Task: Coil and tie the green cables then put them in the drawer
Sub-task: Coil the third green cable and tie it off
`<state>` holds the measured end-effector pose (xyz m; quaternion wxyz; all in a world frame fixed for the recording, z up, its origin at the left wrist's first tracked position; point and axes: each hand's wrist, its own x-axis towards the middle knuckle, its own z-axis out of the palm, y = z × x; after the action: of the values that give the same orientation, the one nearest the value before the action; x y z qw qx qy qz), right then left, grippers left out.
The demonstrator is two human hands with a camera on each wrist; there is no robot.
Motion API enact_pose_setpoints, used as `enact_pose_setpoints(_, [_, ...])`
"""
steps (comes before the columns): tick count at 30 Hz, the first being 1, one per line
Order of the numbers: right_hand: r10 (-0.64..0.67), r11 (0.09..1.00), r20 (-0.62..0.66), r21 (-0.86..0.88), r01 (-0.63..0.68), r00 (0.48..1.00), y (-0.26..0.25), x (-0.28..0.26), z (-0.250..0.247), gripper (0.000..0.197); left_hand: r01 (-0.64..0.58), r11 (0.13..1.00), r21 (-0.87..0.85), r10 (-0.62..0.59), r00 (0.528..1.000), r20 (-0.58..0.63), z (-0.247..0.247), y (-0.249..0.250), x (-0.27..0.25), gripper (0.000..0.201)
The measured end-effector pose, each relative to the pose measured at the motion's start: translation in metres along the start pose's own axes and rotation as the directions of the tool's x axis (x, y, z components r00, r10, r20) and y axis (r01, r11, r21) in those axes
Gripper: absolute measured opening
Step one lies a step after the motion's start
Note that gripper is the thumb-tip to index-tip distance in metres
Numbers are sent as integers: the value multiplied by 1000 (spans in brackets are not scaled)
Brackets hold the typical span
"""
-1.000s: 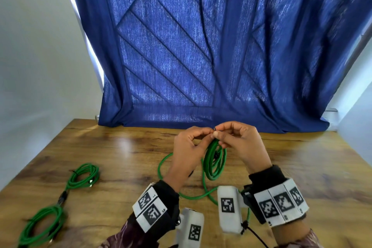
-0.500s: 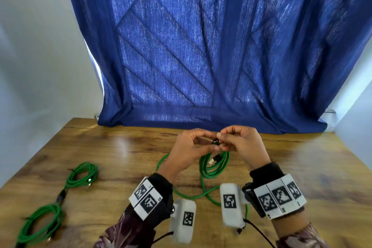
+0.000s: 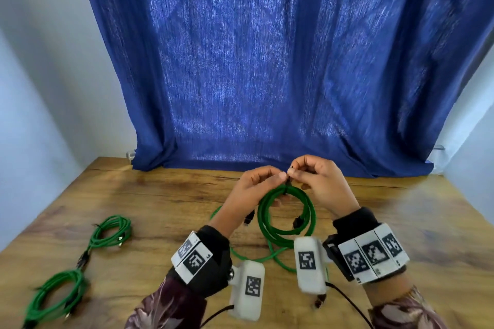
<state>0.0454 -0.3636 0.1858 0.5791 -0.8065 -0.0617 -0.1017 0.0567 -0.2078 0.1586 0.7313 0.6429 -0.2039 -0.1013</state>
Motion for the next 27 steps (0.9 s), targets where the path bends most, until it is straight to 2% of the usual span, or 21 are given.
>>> enact_pose_setpoints(4, [-17,1000,-59,13,17,998,4,1,5,12,19,999,33,-18,998,-56,4,3,3,12])
enact_pose_setpoints(9, [14,997,-110,75,-5,994,9,-1,10,14,149,989,-16,-149,988,-35,2,2,4,14])
enact_pose_setpoints(14, [60,987,-144,157,-37,988,11,-3,16,21,226,971,-73,-226,974,-4,1,1,1,18])
enact_pose_setpoints(19, [100,970,-149,233,-63,984,10,-8,18,22,234,969,-84,-233,972,23,-1,0,-2,17])
enact_pose_setpoints(22, [112,955,-129,289,-71,985,7,-9,15,16,202,973,-114,-197,979,55,-5,-4,-8,12])
enact_pose_setpoints(25, [131,934,-122,348,-82,984,9,-7,11,13,169,983,-70,-163,983,84,-9,-10,-15,25])
enact_pose_setpoints(27, [136,934,-123,348,-86,983,11,-7,12,14,155,986,-55,-153,988,35,-9,-15,-16,24])
